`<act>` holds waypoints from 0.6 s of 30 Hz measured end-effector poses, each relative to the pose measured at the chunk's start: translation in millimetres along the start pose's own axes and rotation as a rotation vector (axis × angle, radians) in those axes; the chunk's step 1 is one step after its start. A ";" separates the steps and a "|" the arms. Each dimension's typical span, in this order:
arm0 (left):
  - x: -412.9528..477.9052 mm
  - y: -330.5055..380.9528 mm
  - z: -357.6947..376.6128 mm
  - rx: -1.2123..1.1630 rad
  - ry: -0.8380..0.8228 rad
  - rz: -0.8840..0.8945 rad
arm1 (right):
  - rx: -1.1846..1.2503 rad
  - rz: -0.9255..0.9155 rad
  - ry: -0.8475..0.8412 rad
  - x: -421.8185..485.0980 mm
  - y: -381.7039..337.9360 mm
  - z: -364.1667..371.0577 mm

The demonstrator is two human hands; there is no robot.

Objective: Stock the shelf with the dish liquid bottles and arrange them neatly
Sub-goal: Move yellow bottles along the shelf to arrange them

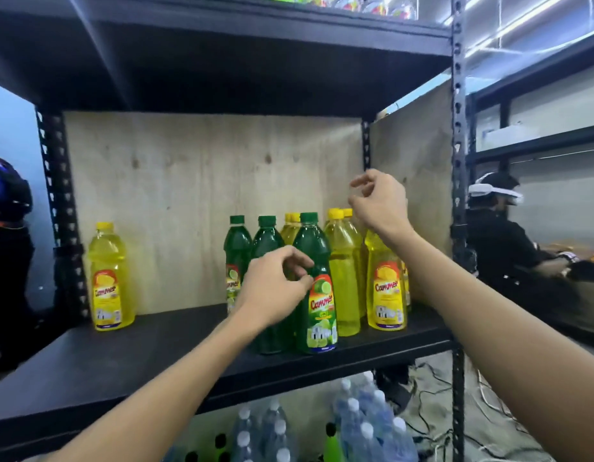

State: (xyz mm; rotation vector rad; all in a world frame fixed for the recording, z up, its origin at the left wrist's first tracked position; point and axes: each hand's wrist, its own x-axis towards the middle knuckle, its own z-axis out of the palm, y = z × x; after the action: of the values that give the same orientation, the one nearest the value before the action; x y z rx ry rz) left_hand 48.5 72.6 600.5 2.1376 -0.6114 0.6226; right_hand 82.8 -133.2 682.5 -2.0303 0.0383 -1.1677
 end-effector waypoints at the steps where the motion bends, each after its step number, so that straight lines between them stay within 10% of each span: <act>1: 1.0 9.3 9.7 -0.013 -0.037 -0.011 | -0.039 0.085 -0.012 9.1 19.9 -3.1; 5: 9.3 36.1 62.0 -0.095 -0.157 -0.112 | -0.097 0.390 -0.151 26.5 84.2 -8.5; 18: 37.4 36.3 182.3 -0.011 -0.162 -0.377 | -0.043 0.254 -0.244 25.9 112.3 -4.6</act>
State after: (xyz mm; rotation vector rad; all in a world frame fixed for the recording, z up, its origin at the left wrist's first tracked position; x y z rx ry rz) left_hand 95.2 -102.2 543.5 2.2284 -0.2806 0.2411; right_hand 131.7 -224.1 631.1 -2.1199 0.1957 -0.7639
